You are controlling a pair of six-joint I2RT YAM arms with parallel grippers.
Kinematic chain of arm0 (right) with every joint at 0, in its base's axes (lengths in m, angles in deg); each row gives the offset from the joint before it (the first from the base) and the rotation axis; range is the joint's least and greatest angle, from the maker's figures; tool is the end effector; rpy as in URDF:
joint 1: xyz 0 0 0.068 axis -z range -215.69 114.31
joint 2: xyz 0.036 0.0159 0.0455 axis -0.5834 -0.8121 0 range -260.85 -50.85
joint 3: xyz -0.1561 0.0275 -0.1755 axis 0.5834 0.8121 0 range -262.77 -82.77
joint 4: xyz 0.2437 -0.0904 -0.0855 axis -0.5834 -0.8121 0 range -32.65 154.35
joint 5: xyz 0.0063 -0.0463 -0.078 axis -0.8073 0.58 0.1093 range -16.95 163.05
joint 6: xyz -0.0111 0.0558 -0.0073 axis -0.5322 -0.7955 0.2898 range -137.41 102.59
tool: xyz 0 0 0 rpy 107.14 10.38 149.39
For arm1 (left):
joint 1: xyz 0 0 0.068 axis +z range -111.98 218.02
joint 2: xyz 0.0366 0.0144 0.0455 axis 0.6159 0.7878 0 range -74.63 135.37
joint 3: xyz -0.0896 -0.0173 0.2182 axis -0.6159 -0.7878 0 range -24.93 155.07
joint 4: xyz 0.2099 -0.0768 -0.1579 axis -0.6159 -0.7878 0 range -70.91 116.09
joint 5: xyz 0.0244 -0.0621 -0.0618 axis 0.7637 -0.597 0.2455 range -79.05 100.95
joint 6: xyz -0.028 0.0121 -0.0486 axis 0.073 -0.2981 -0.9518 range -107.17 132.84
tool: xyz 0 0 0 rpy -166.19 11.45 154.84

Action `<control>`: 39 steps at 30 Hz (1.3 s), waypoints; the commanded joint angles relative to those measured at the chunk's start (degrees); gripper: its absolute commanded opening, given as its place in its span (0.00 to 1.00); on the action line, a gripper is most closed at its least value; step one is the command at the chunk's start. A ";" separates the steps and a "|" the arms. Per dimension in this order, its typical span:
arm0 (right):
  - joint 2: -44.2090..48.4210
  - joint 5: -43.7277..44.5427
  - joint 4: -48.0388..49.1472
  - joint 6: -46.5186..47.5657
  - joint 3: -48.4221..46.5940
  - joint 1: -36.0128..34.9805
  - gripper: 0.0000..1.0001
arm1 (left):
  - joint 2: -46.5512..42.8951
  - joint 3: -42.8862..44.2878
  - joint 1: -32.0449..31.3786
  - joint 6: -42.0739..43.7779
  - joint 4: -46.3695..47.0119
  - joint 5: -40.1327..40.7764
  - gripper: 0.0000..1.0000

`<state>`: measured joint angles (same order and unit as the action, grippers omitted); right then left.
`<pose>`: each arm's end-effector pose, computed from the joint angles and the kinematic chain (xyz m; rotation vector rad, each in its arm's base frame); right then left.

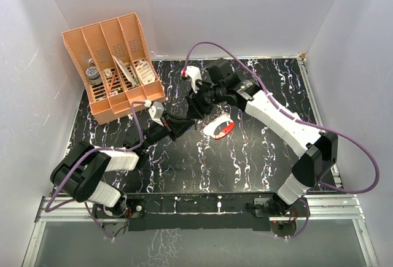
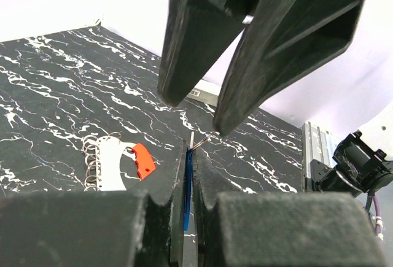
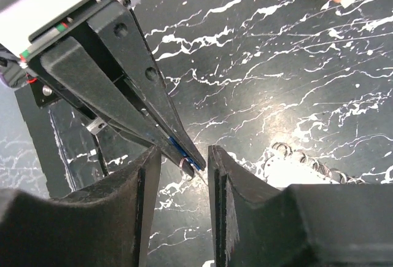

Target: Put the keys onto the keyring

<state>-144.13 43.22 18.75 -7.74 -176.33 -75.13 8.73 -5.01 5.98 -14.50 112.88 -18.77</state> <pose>0.2708 0.2489 0.3229 -1.2257 2.0565 0.8638 0.2125 -0.1568 0.1777 0.5397 1.1940 -1.1954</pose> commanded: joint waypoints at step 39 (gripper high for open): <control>8.39 21.25 29.47 -26.02 25.83 14.22 0.34 | -9.34 9.95 7.41 -16.06 -36.99 3.20 0.00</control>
<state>-133.31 64.47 48.61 -30.29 -151.22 -61.08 1.95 3.58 12.72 -30.98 78.65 -15.53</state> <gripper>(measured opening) 0.337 0.022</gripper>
